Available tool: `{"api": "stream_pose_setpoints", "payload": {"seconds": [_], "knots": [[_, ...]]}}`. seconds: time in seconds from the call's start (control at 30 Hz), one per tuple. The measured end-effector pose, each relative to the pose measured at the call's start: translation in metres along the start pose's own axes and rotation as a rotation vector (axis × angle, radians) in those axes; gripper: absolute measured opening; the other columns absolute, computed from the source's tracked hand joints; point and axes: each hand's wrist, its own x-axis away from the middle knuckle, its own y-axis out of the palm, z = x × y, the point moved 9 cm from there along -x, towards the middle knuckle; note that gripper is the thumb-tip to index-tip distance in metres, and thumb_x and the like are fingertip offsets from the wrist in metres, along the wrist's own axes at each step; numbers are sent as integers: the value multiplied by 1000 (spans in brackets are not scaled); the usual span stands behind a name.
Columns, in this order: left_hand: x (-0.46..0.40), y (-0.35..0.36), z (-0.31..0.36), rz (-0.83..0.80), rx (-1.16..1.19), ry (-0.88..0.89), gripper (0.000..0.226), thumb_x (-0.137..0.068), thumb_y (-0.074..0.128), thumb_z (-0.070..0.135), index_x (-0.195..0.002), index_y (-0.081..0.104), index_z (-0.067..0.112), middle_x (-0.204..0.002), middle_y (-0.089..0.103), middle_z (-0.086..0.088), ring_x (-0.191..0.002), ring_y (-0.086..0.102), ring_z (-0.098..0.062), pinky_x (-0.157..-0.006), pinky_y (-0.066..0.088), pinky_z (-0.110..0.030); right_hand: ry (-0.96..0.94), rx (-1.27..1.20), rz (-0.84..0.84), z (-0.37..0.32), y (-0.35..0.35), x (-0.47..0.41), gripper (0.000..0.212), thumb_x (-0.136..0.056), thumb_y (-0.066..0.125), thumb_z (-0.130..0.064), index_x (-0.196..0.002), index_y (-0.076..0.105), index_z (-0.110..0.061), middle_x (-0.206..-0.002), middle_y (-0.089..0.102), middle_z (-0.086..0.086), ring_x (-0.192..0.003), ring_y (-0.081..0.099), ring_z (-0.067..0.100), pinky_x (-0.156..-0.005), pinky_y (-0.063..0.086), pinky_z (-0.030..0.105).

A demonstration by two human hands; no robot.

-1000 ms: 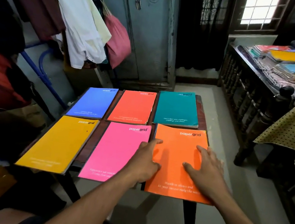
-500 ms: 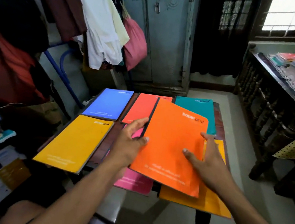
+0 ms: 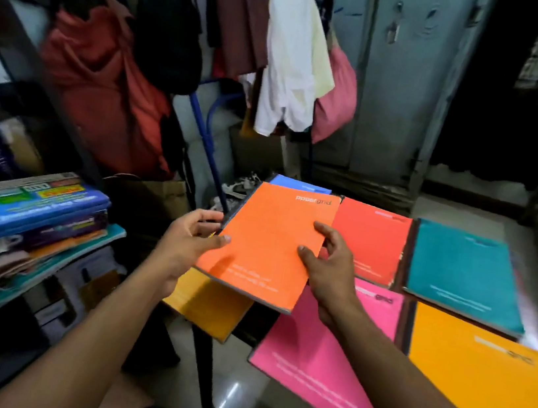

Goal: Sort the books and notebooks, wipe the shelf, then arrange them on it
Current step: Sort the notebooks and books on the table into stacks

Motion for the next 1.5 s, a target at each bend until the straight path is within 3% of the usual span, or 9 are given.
{"api": "stream_pose_setpoints", "payload": {"seconds": [0.23, 0.37, 0.5, 0.6, 0.9, 1.0, 1.13, 1.23, 1.5], "knots": [[-69, 23, 2, -122, -367, 165, 74, -74, 81, -2, -130, 62, 42, -143, 51, 8, -132, 49, -13, -109, 41, -33, -16, 231, 5, 11, 30, -108, 56, -89, 72, -6, -137, 48, -19, -134, 62, 6, -119, 60, 20, -106, 48, 47], [-126, 60, -7, -93, -649, 168, 69, -80, 76, -2, -141, 57, 26, -154, 41, -7, -143, 37, -23, -111, 26, -20, -7, 652, -122, 28, 31, -152, 69, -95, 68, -29, -151, 29, -18, -145, 54, 14, -127, 57, 34, -102, 47, 42], [-148, 82, -31, -133, -913, 153, 51, -96, 65, 19, -145, 53, 24, -163, 29, -9, -145, 29, -30, -115, 24, -31, 99, 1181, -159, 72, 13, -164, 83, -97, 46, -62, -159, 16, -17, -162, 30, 12, -149, 30, 30, -117, 19, 63], [-154, 83, -38, -101, -1050, 185, 43, -105, 50, 33, -148, 49, 27, -165, 28, -4, -146, 25, -29, -115, 28, -39, 0, 1262, -152, 86, 14, -160, 84, -100, 29, -67, -160, 14, -11, -168, 13, 12, -156, 9, 27, -121, 4, 63], [-154, 73, -40, -127, -1109, 173, 51, -106, 44, 43, -151, 45, 19, -168, 22, -3, -153, 21, -24, -124, 17, -45, -71, 1372, -156, 66, 29, -159, 82, -97, 29, -70, -159, 20, -17, -169, 10, 11, -156, 6, 31, -118, -9, 66], [-118, 43, -14, -59, -1005, 199, 57, -104, 49, 46, -155, 38, 25, -166, 27, 0, -153, 23, -18, -124, 9, -46, -222, 1200, -198, 25, 81, -133, 84, -93, 33, -71, -155, 31, -15, -162, 28, 18, -151, 23, 34, -120, 10, 60], [-25, -70, 21, 190, -771, 200, 44, -93, 57, 35, -136, 58, 26, -136, 62, -3, -126, 56, -25, -109, 42, -48, -456, 688, -596, -36, 222, -33, 54, -97, 57, -49, -134, 55, -11, -130, 59, 14, -125, 53, 29, -106, 40, 40], [51, -152, 25, 346, -730, 168, 46, -82, 50, 37, -124, 65, 24, -121, 69, -3, -113, 64, -24, -95, 51, -41, -524, 505, -742, -72, 294, 44, 36, -94, 69, -30, -125, 61, -14, -118, 63, 6, -113, 59, 17, -99, 44, 28], [225, -288, 41, 729, -829, 248, 26, -86, 68, 26, -112, 70, 22, -107, 67, 3, -98, 66, -18, -87, 55, -41, -617, 423, -940, -118, 395, 200, 33, -91, 71, -29, -120, 60, -17, -113, 65, 3, -107, 62, 17, -97, 49, 39]]}}
